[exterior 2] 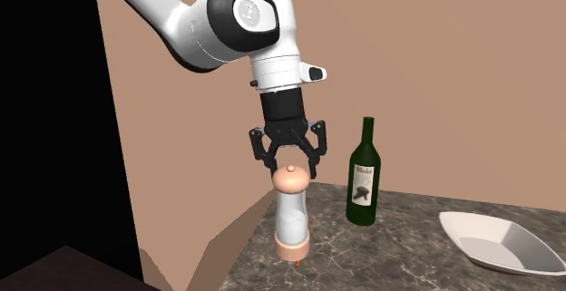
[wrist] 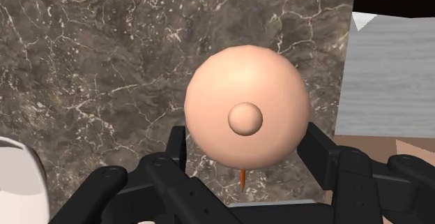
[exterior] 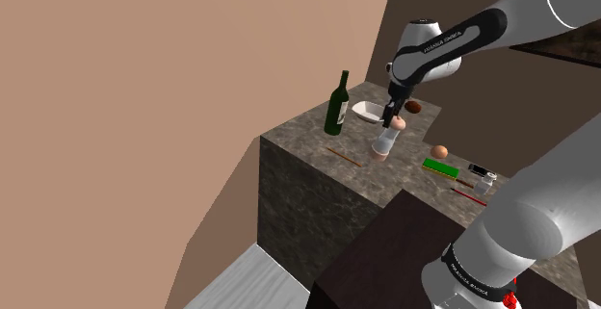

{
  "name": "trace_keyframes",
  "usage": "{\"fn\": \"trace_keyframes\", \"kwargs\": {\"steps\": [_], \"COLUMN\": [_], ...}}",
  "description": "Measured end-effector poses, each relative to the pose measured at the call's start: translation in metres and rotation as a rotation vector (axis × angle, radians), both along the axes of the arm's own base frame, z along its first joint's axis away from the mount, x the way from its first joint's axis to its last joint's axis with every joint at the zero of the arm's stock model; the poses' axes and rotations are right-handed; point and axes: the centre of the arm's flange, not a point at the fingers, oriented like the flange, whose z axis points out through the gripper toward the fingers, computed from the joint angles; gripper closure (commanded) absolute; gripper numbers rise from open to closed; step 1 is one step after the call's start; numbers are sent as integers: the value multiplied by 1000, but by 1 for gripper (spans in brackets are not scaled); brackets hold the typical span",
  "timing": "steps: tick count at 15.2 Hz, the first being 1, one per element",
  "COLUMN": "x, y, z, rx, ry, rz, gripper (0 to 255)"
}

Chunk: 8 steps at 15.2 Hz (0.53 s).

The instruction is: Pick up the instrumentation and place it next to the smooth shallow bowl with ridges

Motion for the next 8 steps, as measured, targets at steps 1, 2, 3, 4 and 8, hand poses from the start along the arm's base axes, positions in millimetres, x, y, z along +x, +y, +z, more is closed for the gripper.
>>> {"fn": "trace_keyframes", "kwargs": {"steps": [1, 2, 3, 4, 8], "x": [0, 0, 0, 0, 0], "y": [0, -1, 0, 0, 0], "z": [5, 10, 16, 23, 43], "rx": [0, 0, 0, 0, 0], "ry": [0, 0, 0, 0, 0], "rz": [0, 0, 0, 0, 0], "gripper": [255, 255, 255, 255, 255]}}
